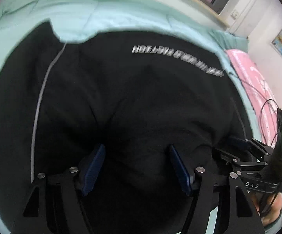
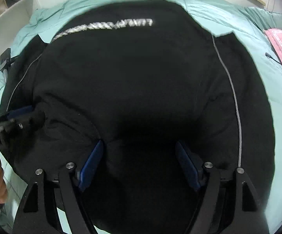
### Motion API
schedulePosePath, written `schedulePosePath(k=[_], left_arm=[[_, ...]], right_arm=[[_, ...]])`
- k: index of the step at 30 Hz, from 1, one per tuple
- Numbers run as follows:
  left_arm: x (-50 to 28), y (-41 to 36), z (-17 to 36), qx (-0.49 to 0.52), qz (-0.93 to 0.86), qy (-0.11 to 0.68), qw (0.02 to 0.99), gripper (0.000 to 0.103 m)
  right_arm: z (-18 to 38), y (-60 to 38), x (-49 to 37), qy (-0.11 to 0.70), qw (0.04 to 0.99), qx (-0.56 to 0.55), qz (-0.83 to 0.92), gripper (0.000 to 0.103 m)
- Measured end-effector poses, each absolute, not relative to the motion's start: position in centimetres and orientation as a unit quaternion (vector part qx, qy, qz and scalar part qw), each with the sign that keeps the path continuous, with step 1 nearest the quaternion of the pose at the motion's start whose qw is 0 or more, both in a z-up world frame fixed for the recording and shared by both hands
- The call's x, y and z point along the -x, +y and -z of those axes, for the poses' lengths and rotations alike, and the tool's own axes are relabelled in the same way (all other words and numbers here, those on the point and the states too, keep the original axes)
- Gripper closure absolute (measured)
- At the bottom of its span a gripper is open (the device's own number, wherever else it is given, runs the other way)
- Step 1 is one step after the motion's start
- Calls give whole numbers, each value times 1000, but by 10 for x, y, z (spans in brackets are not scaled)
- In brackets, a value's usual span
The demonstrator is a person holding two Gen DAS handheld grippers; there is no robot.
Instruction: Fold large clothes
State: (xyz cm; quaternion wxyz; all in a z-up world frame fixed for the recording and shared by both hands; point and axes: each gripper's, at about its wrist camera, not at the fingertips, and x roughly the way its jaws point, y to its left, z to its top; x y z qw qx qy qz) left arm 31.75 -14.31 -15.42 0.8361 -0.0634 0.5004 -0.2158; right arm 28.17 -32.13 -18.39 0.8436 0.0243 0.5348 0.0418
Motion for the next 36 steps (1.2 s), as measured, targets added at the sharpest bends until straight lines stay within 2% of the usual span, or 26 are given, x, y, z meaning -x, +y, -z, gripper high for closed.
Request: schedulePosePath(k=[2,5,7,9,11,14,18,23,27,31,36], left_arm=[[-314,-142,135,56,235,479,844,35],[-321,-141,101,81,246,440,860,34],[-350,-148,98,114,244,458,847,34],[-386,-155,117,122,231,502,824,35],[-409,-162,148,104,204,548,805,35],[-423,-163,167,109,187,577,788,35],[-394,-142,128,111,220,532,810,37],[-304,-86,87,91,262,449,849,37],[-263,-53,109,91,239,466,847,37],[-273,-46,179,109,202,526,819,38],[-263,-57,167,75,191,501,841,37]], right_arm=[[168,-324,-282,525,848,-33,-59,35],[129,-327,-295,471,880,-34,-58,36],[116,-324,-320,458,886,-40,-51,36],[130,-323,-354,483,873,-53,-44,36],[166,-324,-384,540,840,-52,-16,34],[194,-327,-393,557,828,-69,-14,33],[167,-329,-365,515,854,-68,-33,36],[114,-329,-266,462,880,-66,-87,36],[121,-319,-225,474,876,-37,-73,36],[174,-316,-224,521,852,-34,-48,37],[181,-321,-222,505,861,-47,-40,37]])
